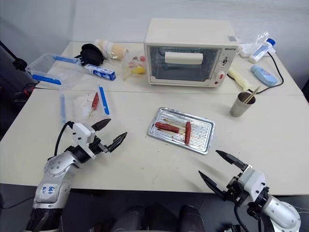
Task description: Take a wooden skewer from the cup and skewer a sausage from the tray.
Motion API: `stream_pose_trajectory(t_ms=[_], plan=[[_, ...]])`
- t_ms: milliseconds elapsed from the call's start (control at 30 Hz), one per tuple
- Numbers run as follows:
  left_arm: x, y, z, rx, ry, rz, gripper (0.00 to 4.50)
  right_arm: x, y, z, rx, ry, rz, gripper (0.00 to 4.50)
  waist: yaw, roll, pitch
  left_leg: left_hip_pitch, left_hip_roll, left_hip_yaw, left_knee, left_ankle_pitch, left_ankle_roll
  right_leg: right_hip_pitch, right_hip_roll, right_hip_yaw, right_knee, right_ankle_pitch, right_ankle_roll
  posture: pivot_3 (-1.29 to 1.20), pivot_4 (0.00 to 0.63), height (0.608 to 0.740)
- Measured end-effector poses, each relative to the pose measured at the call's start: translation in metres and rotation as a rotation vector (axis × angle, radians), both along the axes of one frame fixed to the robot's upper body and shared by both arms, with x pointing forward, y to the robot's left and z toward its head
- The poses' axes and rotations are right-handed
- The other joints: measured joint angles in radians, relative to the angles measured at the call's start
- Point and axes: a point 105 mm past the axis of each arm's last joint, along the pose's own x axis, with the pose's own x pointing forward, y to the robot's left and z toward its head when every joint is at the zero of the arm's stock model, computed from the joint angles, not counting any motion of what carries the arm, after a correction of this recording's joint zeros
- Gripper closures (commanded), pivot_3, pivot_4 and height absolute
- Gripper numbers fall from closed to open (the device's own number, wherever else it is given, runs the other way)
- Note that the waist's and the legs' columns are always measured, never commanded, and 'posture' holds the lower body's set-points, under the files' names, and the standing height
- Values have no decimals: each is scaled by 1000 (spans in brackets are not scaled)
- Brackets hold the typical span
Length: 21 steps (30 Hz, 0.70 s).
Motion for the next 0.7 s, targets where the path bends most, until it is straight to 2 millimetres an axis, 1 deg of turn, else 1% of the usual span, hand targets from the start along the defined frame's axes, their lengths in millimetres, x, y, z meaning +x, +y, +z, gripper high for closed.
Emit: stream_pose_trajectory(t_ms=[67, 133, 200, 267, 367, 433, 500, 533, 600, 667, 700], plan=[[0, -1, -1, 0, 4, -3, 28, 1, 0, 1, 0, -5, -2, 0, 0, 0, 0, 0, 0, 0, 0, 0, 0, 0, 0, 0, 0, 0, 0, 0, 150, 740], [-4, -3, -1, -16, 29, -56, 28, 4, -1, 4, 5, -17, -12, 0, -2, 0, 0, 0, 0, 0, 0, 0, 0, 0, 0, 0, 0, 0, 0, 0, 150, 740], [-18, -9, 4, -35, 63, -217, 28, 6, -9, 9, 8, -19, -34, 0, -3, 0, 0, 0, 0, 0, 0, 0, 0, 0, -1, 0, 0, 0, 0, 0, 150, 740], [-31, -11, 14, -6, 73, -364, 28, 7, -32, 22, -22, -29, -91, 0, -3, 1, 1, 0, 0, 0, 0, 0, 0, 0, -1, 2, -3, 0, 0, 0, 150, 740], [-40, -8, 27, 52, 81, -492, 28, 6, -75, 45, -54, -55, -208, 0, 2, 1, 1, 0, 0, -1, 1, 0, 1, 1, -1, 3, -4, 0, -1, 0, 150, 740], [-42, -10, 36, 54, 82, -562, 28, 5, -98, 51, -79, -35, -256, 0, 4, 1, 1, 0, 0, -1, 1, 0, 1, 1, -1, 3, -4, 0, -1, 0, 150, 740], [-43, -15, 46, 41, 71, -622, 28, 5, -115, 54, -95, 6, -278, 0, 2, 1, 1, 0, 0, 0, 1, 0, 2, 1, -1, 3, -4, 0, 0, 0, 150, 740], [-44, -17, 50, 41, 63, -643, 28, 6, -123, 54, -96, 22, -290, 0, 0, 1, 1, 0, 0, 0, 1, 0, 2, 1, -1, 2, -4, 0, 0, 0, 150, 740], [-45, -21, 55, 29, 48, -665, 28, 9, -130, 57, -90, 44, -282, 0, -4, 2, 1, 0, 0, 0, 1, 0, 2, 1, 0, 1, -3, 0, 0, 0, 150, 740], [-43, -26, 56, 0, 32, -668, 28, 15, -134, 62, -82, 66, -262, 0, -9, 2, 1, 1, 0, 2, 1, 0, 2, 1, 0, 0, -2, 0, 0, 0, 150, 740], [-42, -27, 56, -17, 28, -662, 28, 20, -134, 68, -64, 74, -252, 0, -10, 2, 1, 1, 0, 2, 1, 0, 2, 1, 0, 0, -2, 0, 0, 0, 150, 740]])
